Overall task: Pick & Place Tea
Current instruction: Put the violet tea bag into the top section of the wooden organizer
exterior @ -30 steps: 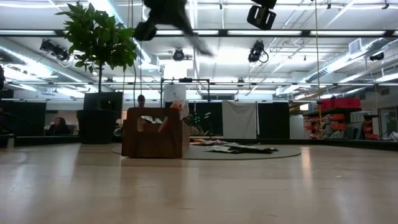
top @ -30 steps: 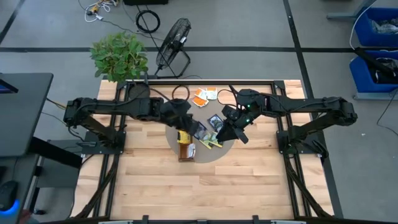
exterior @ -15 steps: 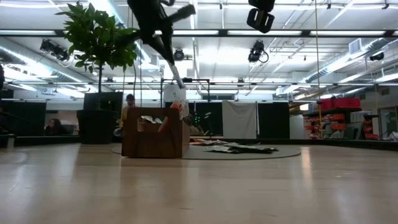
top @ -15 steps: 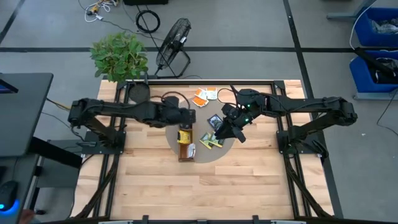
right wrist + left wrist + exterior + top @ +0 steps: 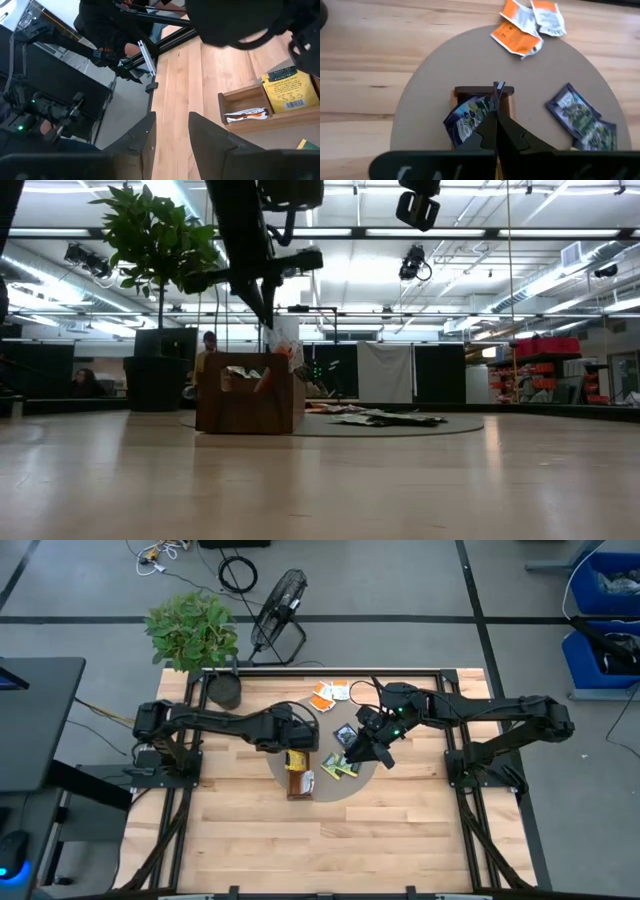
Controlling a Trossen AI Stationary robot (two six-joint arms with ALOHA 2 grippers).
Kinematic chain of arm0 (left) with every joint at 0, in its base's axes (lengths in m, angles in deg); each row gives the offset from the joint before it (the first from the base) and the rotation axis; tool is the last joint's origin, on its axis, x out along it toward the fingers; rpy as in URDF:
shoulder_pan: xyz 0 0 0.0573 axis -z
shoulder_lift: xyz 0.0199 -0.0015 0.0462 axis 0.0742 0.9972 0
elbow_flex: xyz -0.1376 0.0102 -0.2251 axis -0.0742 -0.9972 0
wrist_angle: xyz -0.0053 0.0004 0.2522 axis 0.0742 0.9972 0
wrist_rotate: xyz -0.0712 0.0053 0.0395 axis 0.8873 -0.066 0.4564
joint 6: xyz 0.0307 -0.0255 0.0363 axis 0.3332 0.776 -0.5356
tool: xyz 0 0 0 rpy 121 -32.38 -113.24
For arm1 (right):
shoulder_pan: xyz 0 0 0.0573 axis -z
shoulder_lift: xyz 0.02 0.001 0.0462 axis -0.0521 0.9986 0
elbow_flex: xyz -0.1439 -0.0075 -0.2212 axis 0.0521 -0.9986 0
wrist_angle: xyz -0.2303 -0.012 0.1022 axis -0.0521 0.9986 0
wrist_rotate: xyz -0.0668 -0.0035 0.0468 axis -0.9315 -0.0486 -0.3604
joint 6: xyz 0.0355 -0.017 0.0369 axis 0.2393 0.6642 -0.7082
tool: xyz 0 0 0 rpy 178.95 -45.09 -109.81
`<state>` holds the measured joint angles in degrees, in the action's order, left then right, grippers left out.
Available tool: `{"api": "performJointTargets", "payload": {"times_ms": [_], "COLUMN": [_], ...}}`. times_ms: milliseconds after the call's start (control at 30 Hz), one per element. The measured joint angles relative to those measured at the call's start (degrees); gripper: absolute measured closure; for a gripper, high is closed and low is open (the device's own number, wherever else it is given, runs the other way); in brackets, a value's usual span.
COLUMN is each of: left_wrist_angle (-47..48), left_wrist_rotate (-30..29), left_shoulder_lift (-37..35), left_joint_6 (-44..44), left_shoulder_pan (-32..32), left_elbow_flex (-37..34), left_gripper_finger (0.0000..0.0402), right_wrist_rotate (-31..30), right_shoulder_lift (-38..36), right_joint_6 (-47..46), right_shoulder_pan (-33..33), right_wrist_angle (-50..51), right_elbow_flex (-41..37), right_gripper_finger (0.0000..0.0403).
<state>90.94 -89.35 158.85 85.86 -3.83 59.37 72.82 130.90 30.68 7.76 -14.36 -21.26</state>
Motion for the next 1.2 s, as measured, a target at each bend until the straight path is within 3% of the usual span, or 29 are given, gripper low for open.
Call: {"api": "performJointTargets", "payload": {"times_ms": [867, 1200], "left_wrist_angle": [-1.84, -4.5], "left_wrist_rotate": [0.45, 3.3], "left_shoulder_lift": [5.75, 9.41], "left_joint_6": [3.28, 3.15], "left_shoulder_pan": [0.31, -0.57], "left_elbow_flex": [-0.03, 0.02], "left_gripper_finger": [0.04, 0.04], "right_wrist_rotate": [0.2, 0.18], "right_shoulder_lift": [0.0, -0.02], "right_joint_6": [0.0, -0.28], "right_shoulder_pan": [0.0, -0.02], "right_wrist_angle": [-0.56, -0.65], "right_elbow_flex": [0.0, -0.01], "right_gripper_finger": [0.0279, 0.0279]}}
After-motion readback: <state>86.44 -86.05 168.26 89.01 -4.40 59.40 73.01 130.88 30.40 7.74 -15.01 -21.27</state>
